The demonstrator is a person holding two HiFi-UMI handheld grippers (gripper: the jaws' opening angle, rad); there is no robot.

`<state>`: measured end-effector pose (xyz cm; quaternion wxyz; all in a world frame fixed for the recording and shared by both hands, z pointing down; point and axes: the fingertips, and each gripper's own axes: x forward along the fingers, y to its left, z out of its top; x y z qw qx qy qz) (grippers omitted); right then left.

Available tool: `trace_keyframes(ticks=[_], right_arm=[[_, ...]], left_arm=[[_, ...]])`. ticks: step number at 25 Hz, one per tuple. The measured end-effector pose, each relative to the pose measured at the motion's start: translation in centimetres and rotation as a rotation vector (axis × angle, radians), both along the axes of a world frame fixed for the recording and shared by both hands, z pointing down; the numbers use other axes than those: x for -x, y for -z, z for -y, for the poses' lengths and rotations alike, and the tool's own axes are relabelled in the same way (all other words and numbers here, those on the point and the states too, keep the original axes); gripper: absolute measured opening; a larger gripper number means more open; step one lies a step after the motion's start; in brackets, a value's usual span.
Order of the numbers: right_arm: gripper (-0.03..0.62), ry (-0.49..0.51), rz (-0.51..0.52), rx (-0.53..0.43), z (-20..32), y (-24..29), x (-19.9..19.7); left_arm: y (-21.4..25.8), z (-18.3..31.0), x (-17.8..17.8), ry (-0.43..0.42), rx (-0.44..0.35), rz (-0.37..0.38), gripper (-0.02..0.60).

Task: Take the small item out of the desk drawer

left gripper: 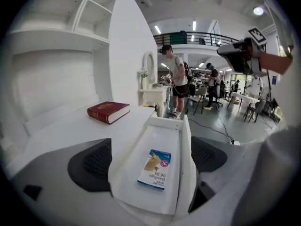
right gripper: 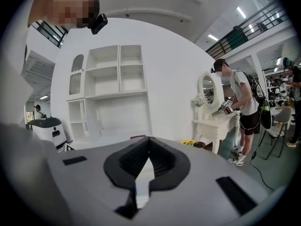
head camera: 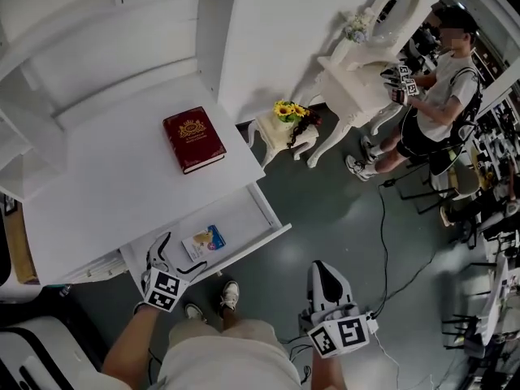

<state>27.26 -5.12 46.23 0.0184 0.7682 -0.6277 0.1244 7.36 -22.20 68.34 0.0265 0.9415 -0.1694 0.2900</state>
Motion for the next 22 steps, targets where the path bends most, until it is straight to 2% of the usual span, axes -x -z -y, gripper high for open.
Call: trace_keyframes(ticks=[3, 8, 11, 22], right_arm=[[0.009, -0.005, 0.0, 0.015, -0.3, -0.2, -0.7], [0.009, -0.009, 0.013, 0.049, -0.2, -1.1, -0.9], [0.009, -0.006, 0.024, 0.083, -0.1, -2.3, -0.8], [0.009, -0.043, 0.03, 0.175, -0.8, -4.9, -2.4]], left_arm=[[-3.7, 0.6, -0.8, -0.027, 0.014, 0.089, 0.518], [-8.3, 1.1, -1.6, -0.042, 0.073, 0.195, 0.517], [-10.6, 0.8, -2.2, -0.089, 0.085, 0.253, 0.517], [-17.1, 0.6, -5.4, -0.243, 0.073, 0.394, 0.517]])
